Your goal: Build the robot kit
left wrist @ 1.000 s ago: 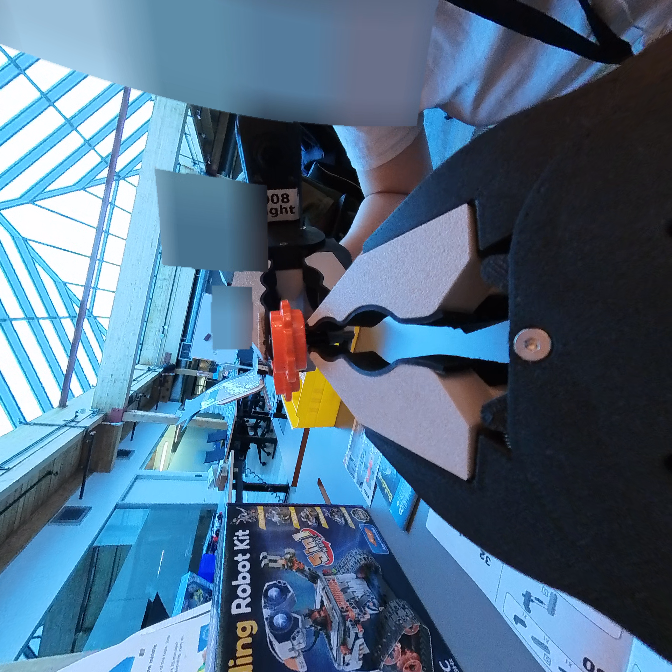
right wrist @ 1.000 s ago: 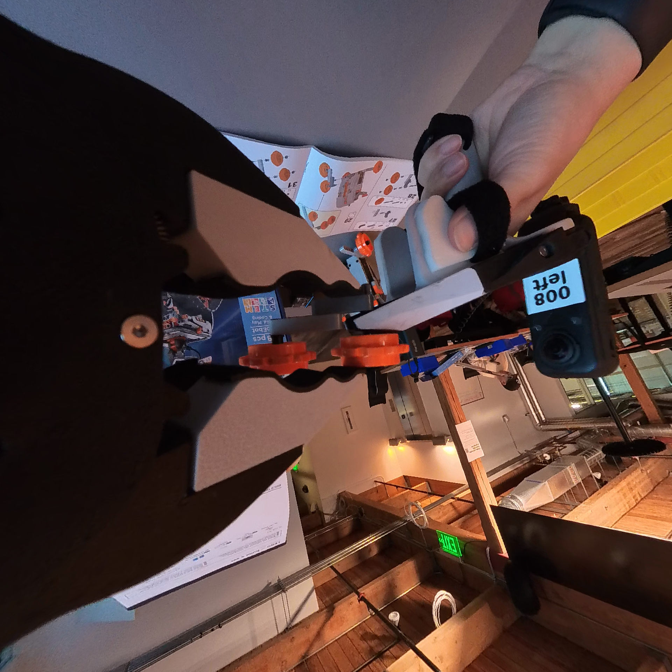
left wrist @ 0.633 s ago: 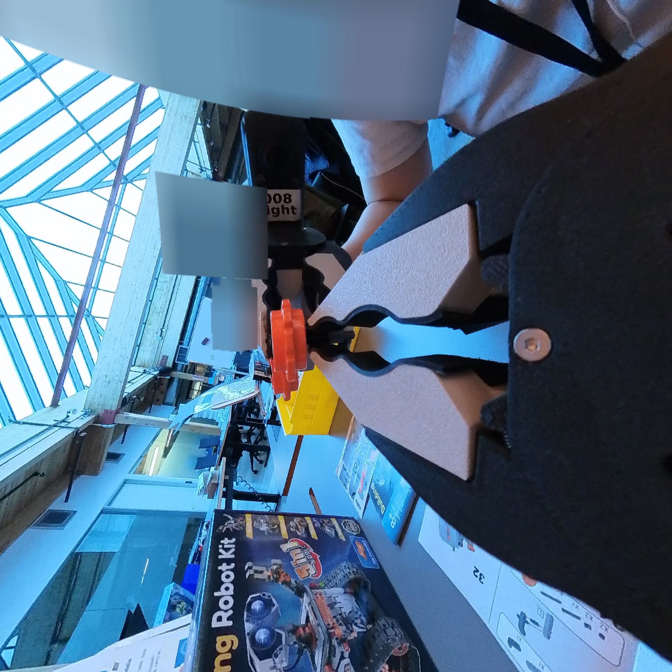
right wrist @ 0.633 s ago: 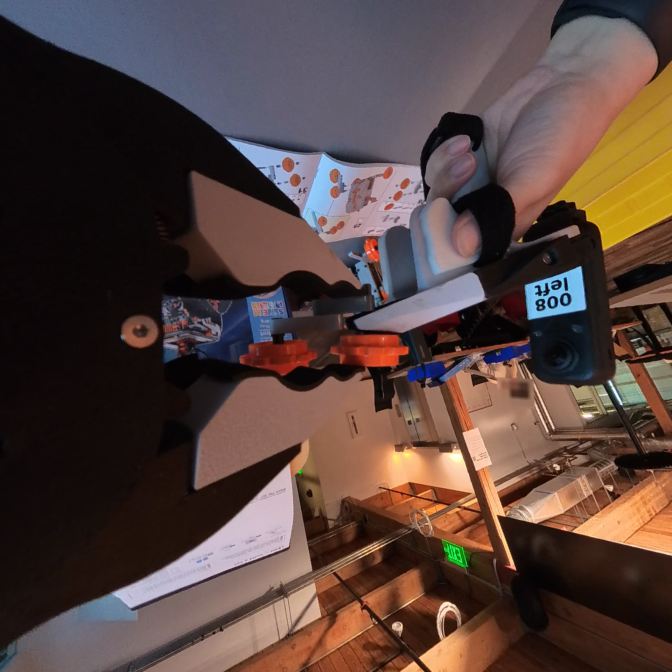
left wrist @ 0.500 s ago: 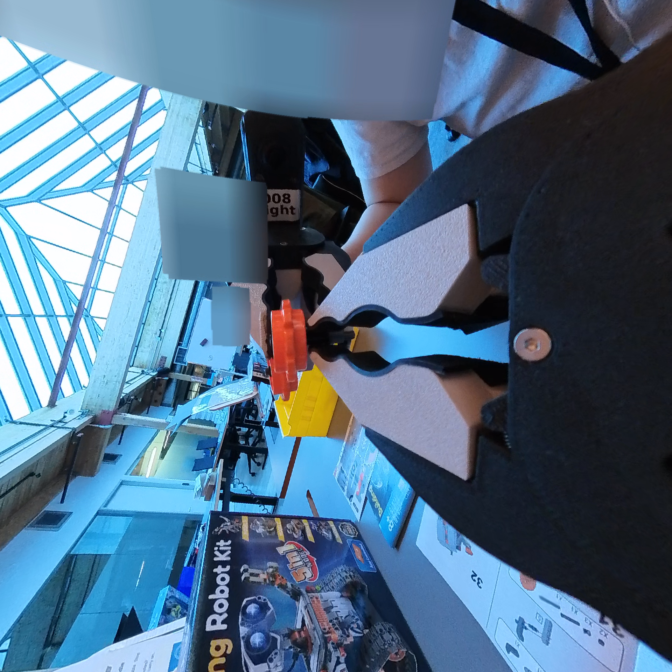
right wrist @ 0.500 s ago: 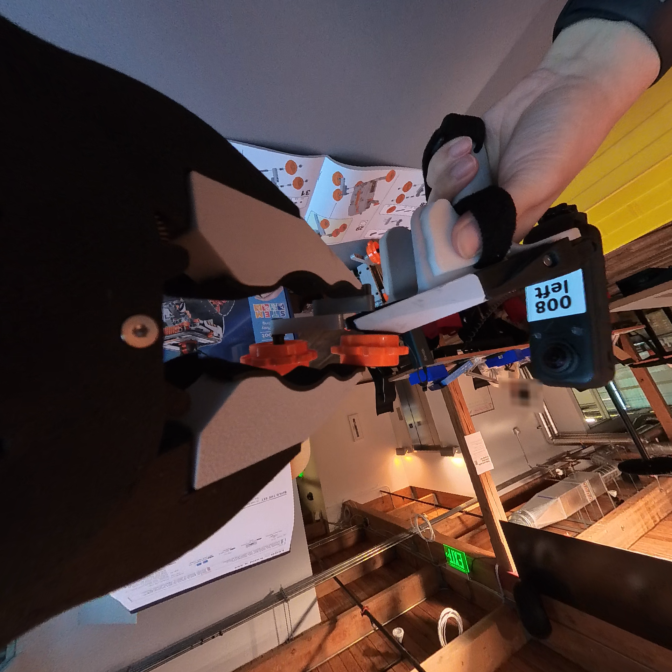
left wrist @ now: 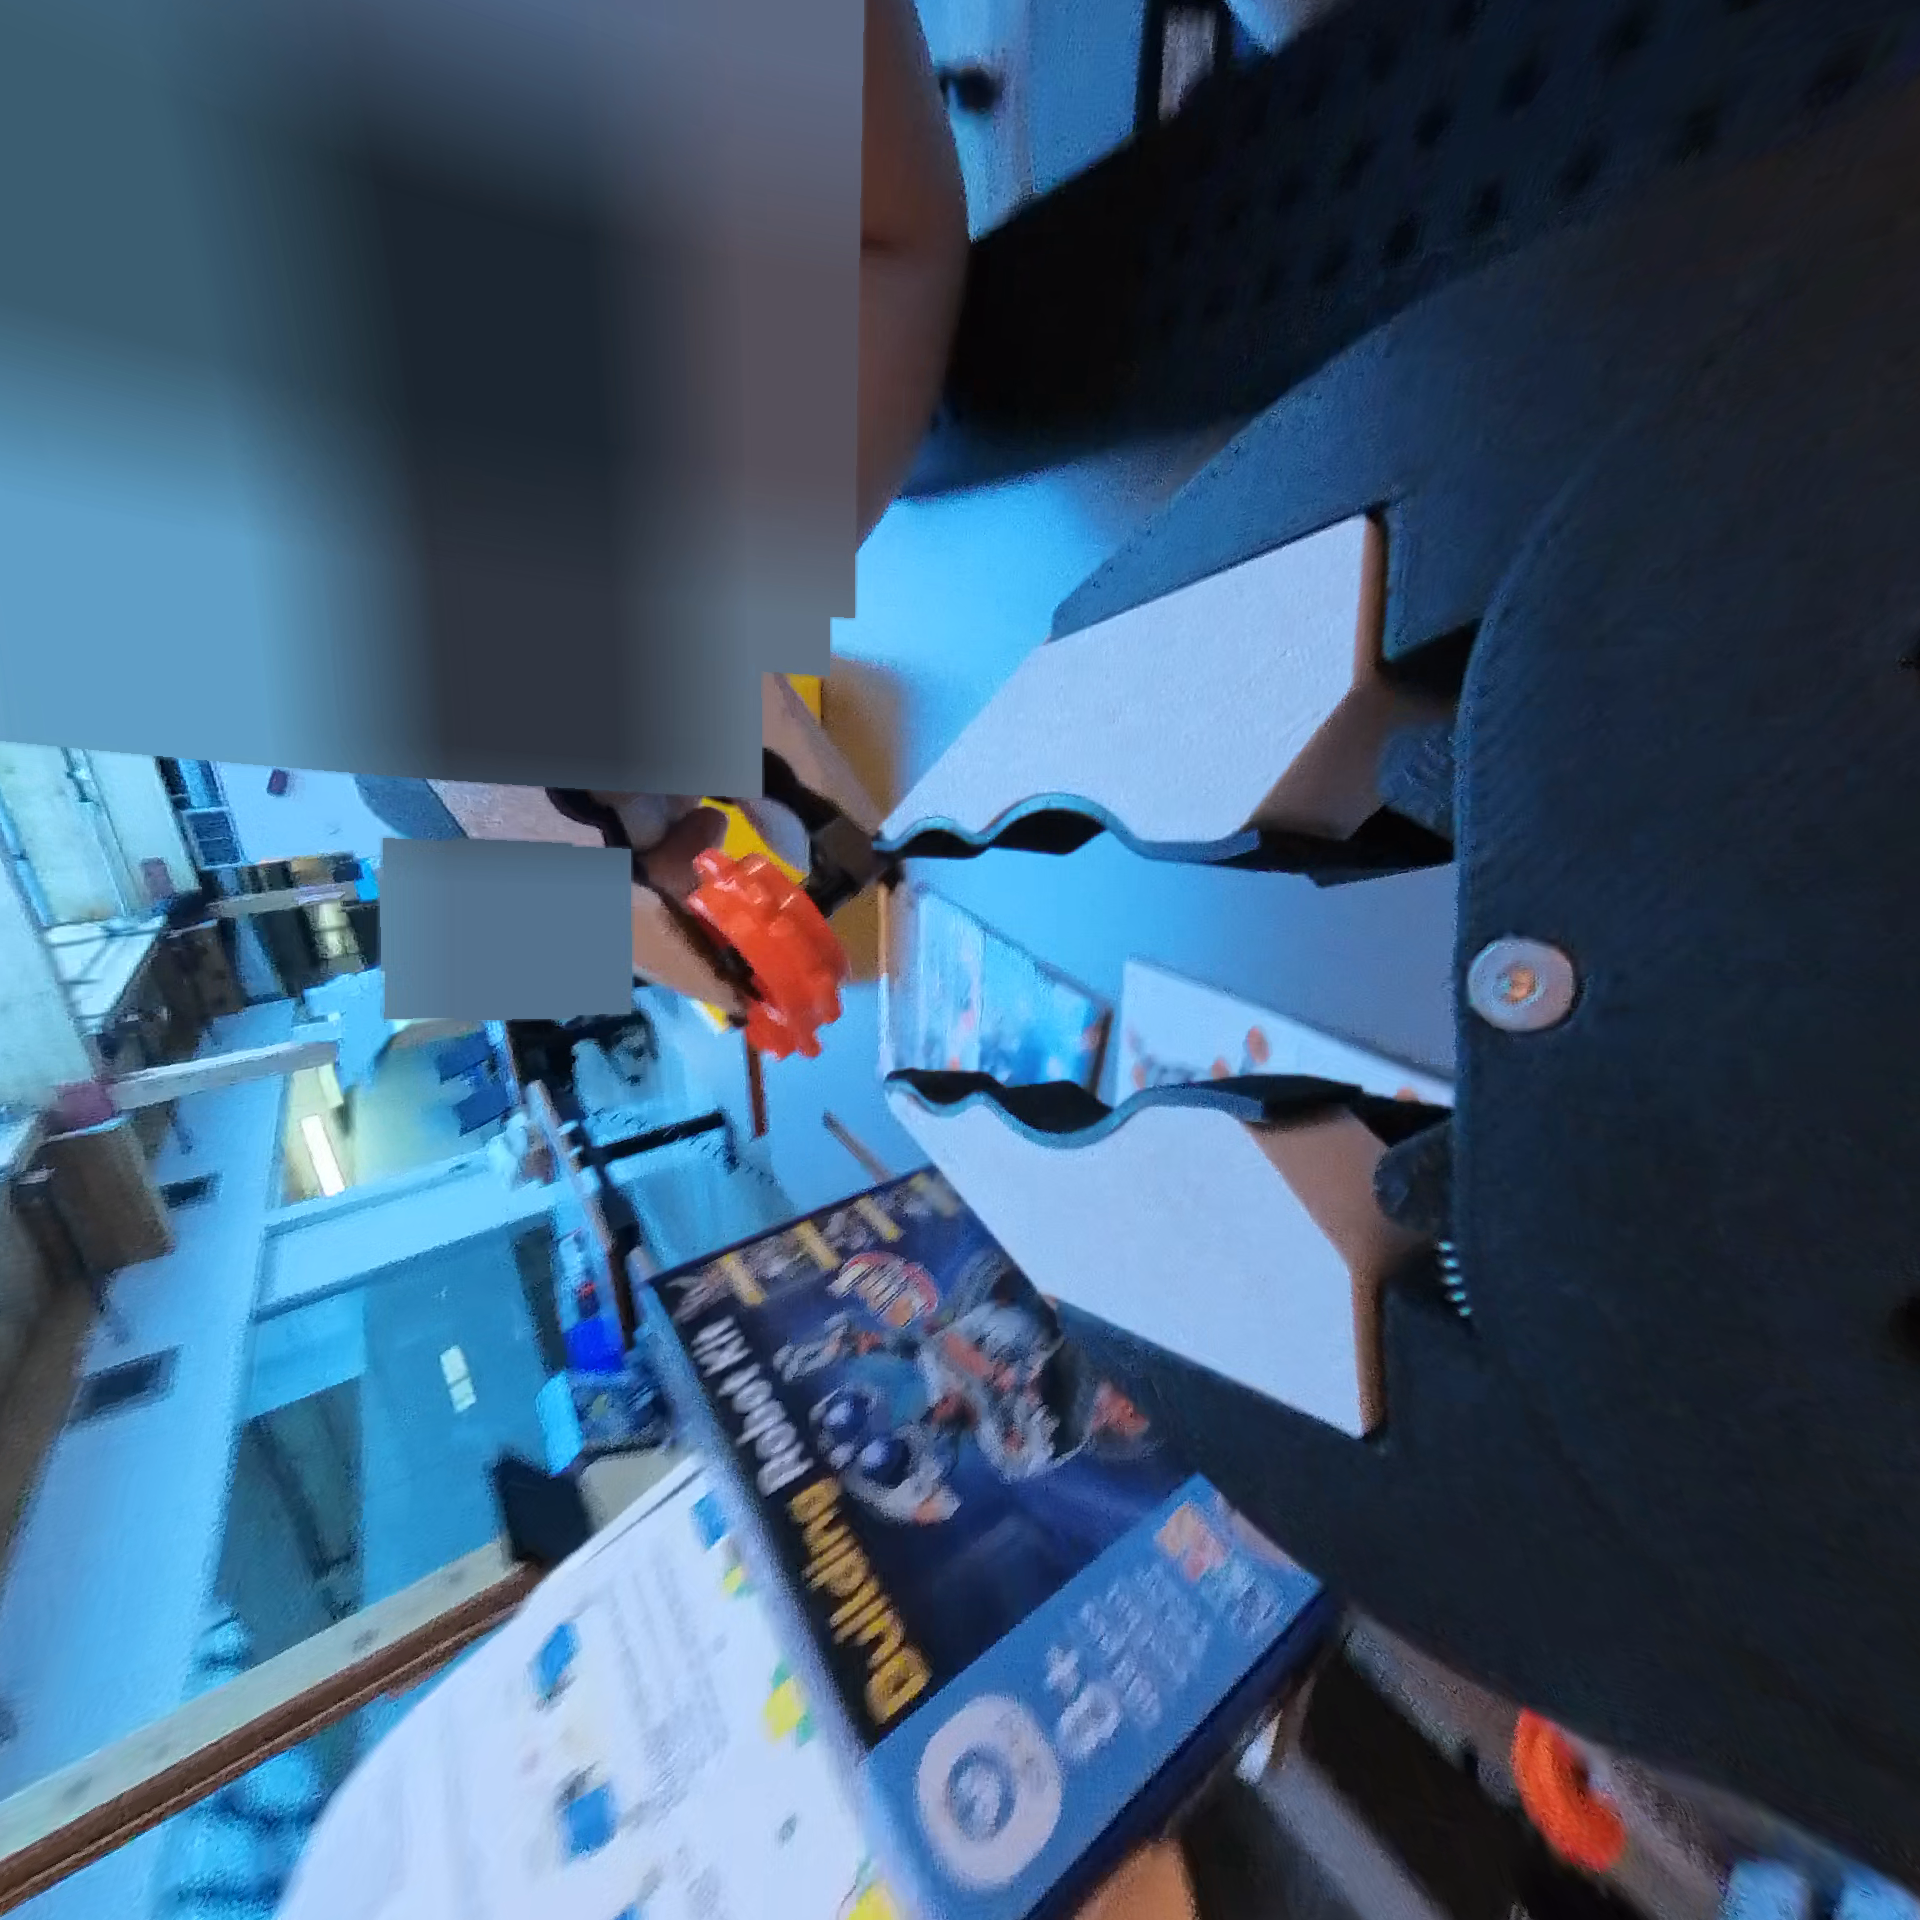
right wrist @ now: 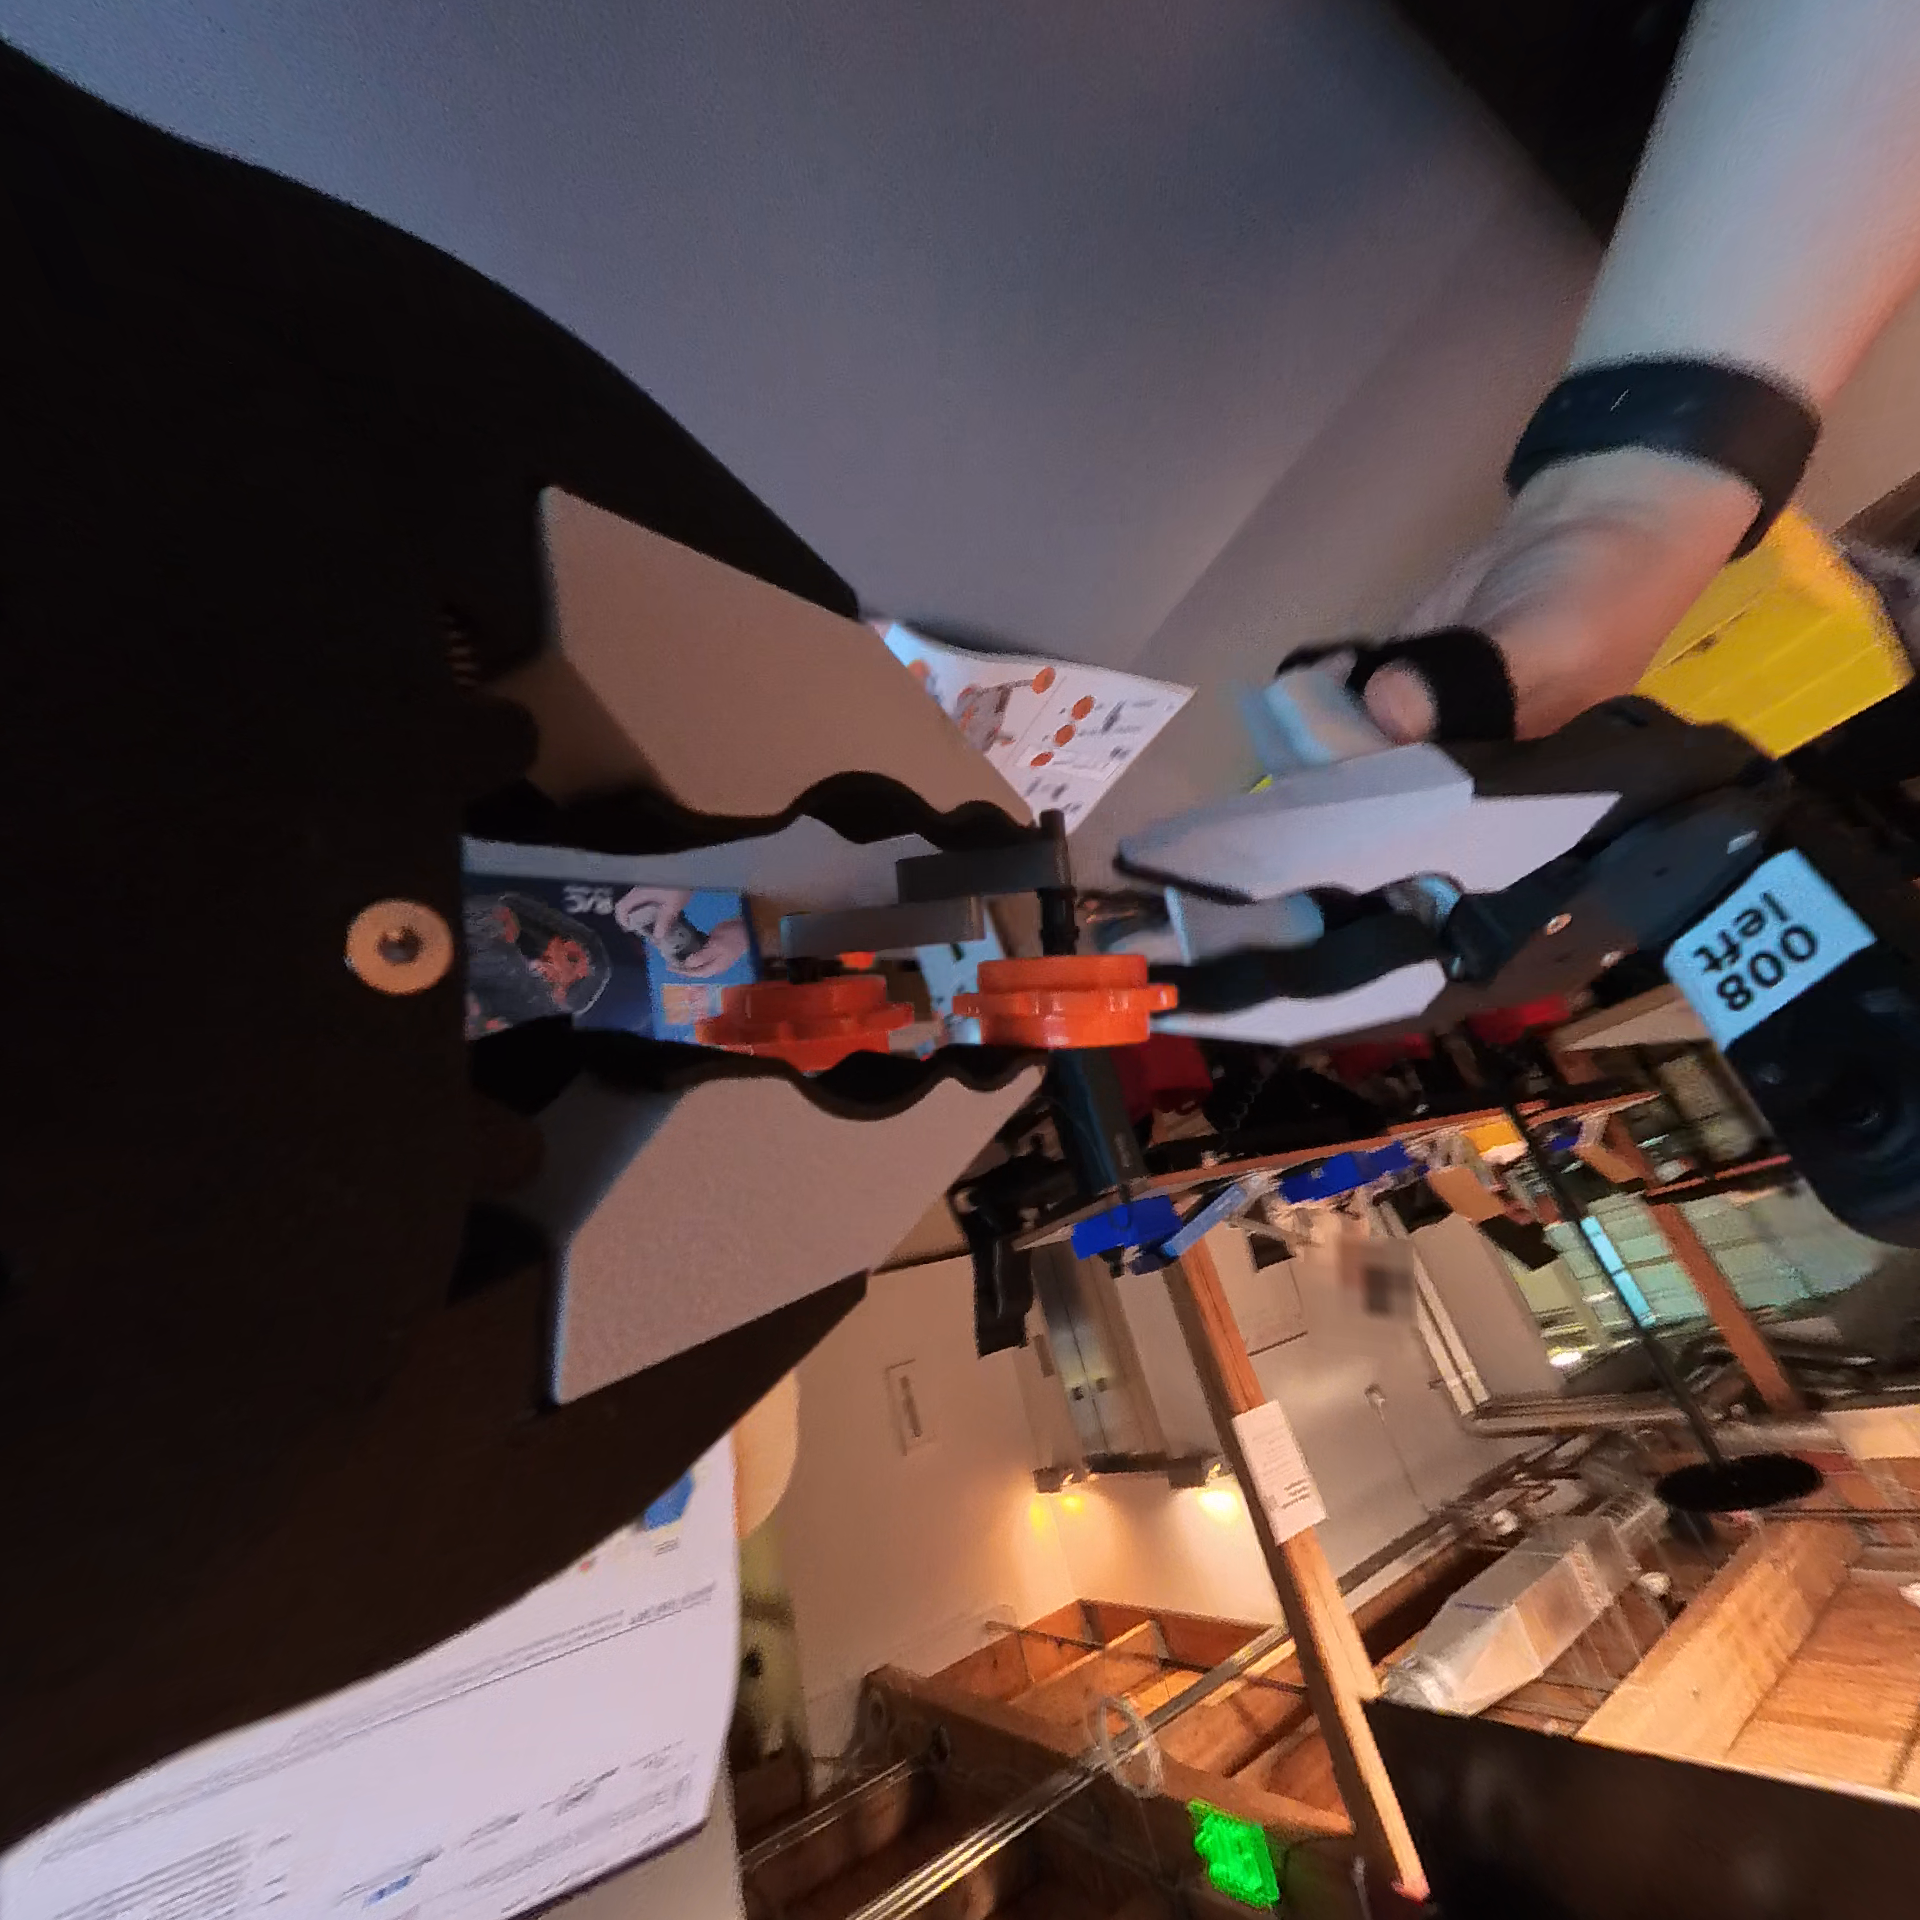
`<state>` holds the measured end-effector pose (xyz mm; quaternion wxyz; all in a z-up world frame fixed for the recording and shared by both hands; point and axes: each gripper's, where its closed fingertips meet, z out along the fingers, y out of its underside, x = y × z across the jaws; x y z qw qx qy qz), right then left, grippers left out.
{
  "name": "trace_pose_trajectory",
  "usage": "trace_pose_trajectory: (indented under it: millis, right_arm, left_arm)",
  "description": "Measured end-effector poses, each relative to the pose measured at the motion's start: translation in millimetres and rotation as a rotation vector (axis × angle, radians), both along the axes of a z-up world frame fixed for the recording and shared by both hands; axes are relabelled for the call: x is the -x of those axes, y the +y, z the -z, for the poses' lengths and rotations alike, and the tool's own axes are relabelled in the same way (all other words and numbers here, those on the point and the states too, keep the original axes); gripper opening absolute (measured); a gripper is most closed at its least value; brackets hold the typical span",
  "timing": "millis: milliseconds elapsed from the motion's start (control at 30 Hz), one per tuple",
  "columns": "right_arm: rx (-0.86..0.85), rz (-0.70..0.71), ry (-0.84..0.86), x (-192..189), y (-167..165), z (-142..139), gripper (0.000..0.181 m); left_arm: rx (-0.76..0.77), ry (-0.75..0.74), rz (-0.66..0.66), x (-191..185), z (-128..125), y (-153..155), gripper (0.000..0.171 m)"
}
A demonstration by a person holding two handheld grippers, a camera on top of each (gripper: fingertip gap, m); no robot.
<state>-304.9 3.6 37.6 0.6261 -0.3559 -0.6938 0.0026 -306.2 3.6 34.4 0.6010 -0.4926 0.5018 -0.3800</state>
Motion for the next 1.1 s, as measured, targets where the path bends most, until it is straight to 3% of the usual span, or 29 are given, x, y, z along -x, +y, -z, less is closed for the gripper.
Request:
trace_pose_trajectory:
  millis: [100,233,333,533,667,1100]
  right_arm:
    - [0.058,-0.068,-0.022,0.9,-17.0,0.0,0.038]
    - [0.129,-0.154,-0.04,3.3,-38.2,-0.2,0.038]
    - [0.151,-0.188,-0.053,7.0,-45.5,0.0,0.038]
    - [0.188,-0.205,-0.042,10.2,-47.5,0.5,0.037]
    - [0.202,-0.206,-0.046,11.1,-47.2,2.4,0.038]
    - [0.208,-0.218,-0.031,12.3,-46.9,2.2,0.038]
  left_arm:
    - [-0.191,-0.03,0.038,-1.7,-18.6,-29.4,0.03]
    - [-0.339,0.027,0.047,-4.5,-19.7,-52.2,0.021]
    - [-0.343,0.055,0.087,-1.7,-21.7,-57.7,0.016]
    - [-0.344,0.122,0.106,-2.8,-15.5,-58.4,0.023]
    - [-0.346,0.101,0.092,-1.9,-16.3,-56.7,0.015]
    - [-0.371,0.097,0.073,-0.8,-16.9,-55.2,0.017]
